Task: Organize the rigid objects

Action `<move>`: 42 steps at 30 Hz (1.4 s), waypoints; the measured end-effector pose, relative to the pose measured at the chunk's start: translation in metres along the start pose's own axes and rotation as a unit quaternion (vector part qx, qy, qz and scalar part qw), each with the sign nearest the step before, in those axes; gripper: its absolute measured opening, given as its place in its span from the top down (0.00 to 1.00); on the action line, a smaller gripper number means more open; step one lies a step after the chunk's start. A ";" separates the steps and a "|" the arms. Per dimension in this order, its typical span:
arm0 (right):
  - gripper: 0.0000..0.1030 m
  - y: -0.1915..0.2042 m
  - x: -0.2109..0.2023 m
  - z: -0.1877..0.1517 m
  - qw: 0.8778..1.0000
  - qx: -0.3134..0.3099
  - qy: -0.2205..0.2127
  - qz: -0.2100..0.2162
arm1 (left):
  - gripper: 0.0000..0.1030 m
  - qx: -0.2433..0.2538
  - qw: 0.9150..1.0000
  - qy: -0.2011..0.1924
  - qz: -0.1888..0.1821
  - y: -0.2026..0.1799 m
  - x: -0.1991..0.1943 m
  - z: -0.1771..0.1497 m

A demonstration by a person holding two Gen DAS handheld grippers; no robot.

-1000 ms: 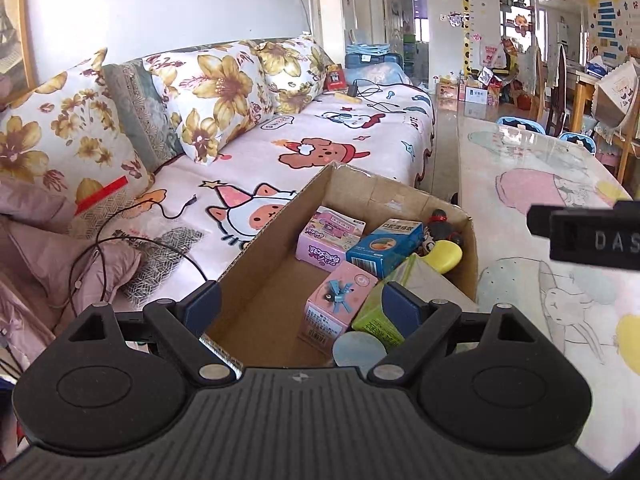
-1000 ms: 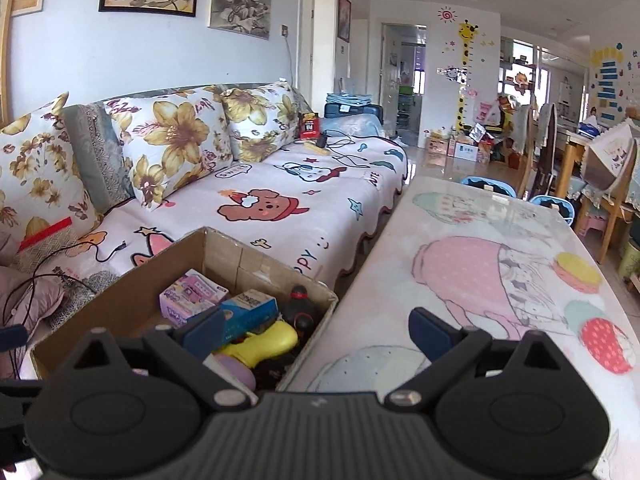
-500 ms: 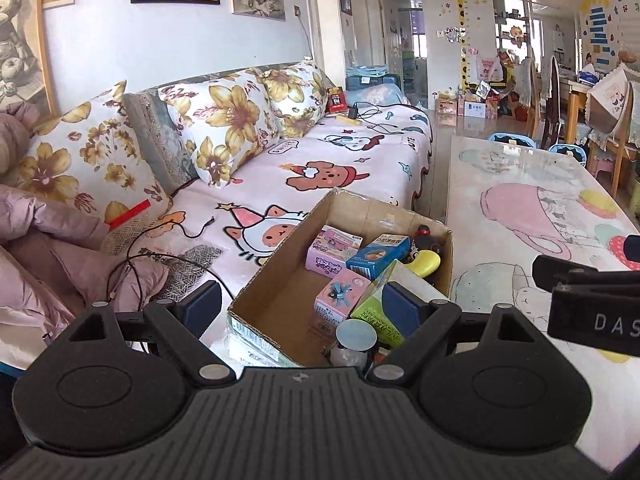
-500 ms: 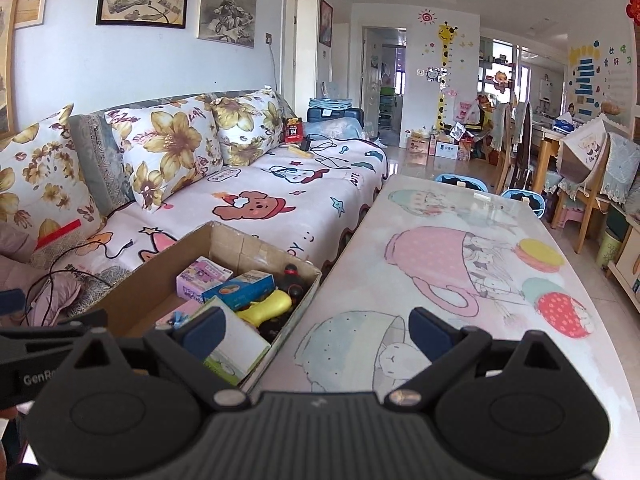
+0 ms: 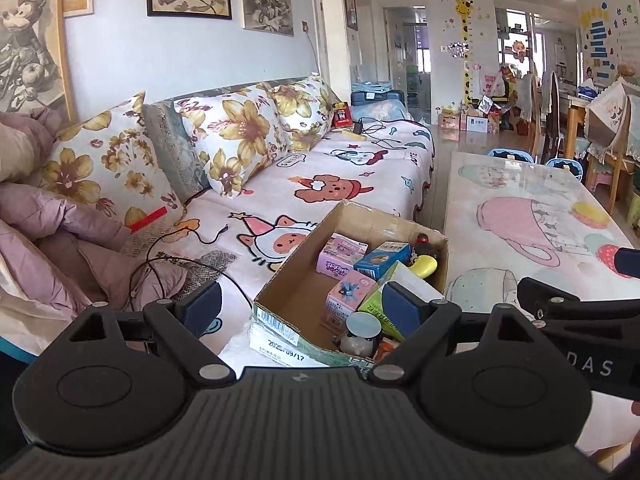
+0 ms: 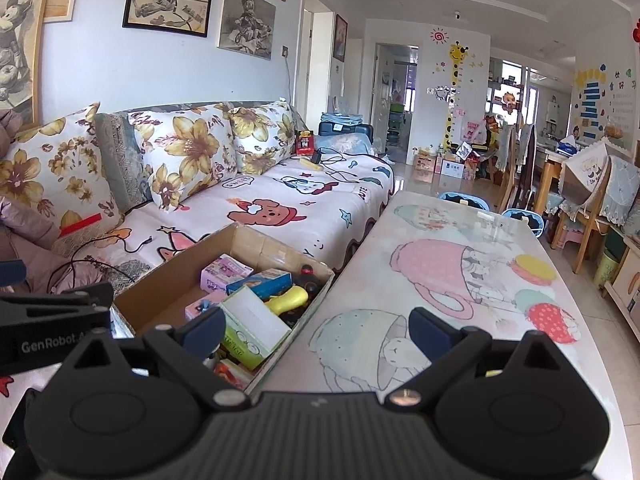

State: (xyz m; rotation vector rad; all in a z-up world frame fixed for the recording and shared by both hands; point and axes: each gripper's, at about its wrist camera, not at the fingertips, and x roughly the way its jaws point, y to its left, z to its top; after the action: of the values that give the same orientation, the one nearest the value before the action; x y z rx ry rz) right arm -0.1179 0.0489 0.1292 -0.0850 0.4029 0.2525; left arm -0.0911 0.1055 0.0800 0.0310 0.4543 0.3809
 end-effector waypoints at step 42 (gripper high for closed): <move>0.05 0.010 -0.009 -0.009 1.000 -0.022 -0.011 -0.002 | 0.00 -0.011 1.000 -0.005 0.011 -0.001 -0.001 -0.006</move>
State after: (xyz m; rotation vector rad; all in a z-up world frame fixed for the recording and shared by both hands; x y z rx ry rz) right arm -0.1318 0.0555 0.1236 -0.1264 0.3743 0.2576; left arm -0.0945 0.1036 0.0750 0.0165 0.4400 0.4081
